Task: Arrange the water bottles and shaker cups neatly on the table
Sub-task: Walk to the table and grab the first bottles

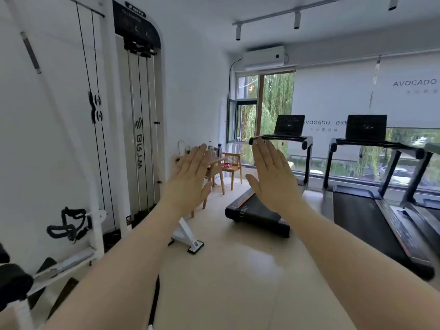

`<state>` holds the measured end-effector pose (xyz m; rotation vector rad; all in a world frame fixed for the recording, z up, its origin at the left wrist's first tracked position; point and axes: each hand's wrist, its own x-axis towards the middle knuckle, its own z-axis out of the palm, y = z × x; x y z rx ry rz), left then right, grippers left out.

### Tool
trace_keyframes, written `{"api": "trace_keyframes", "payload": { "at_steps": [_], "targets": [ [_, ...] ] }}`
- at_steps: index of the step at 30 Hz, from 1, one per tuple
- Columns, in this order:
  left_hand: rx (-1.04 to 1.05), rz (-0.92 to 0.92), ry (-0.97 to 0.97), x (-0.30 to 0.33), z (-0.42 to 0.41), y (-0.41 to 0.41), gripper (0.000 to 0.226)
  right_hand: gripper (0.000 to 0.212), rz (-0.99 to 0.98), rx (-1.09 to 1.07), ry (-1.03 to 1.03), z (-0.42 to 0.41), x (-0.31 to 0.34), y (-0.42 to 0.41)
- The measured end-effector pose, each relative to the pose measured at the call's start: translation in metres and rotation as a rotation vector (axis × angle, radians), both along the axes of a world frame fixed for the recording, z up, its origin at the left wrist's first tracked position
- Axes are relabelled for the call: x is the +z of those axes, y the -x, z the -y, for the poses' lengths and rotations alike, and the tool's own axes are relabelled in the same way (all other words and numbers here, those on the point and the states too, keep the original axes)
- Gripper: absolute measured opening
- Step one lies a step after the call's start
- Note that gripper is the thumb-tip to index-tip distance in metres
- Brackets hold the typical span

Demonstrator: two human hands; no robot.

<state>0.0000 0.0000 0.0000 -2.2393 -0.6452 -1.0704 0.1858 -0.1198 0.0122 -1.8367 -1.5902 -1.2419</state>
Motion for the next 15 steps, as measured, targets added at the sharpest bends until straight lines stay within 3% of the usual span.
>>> {"api": "trace_keyframes", "payload": {
  "at_steps": [6, 10, 15],
  "targets": [
    [0.038, -0.142, 0.174, -0.082, -0.021, -0.015, 0.063, 0.065, 0.093, -0.058, 0.296, -0.017, -0.085, -0.022],
    [0.049, -0.222, 0.343, -0.138, -0.046, -0.025, 0.066, 0.071, -0.022, -0.056, 0.53, -0.039, -0.139, -0.038],
    [0.077, -0.323, 0.432, -0.189, -0.098, -0.042, 0.065, 0.066, -0.091, -0.031, 0.654, -0.095, -0.193, -0.064]
  ]
}}
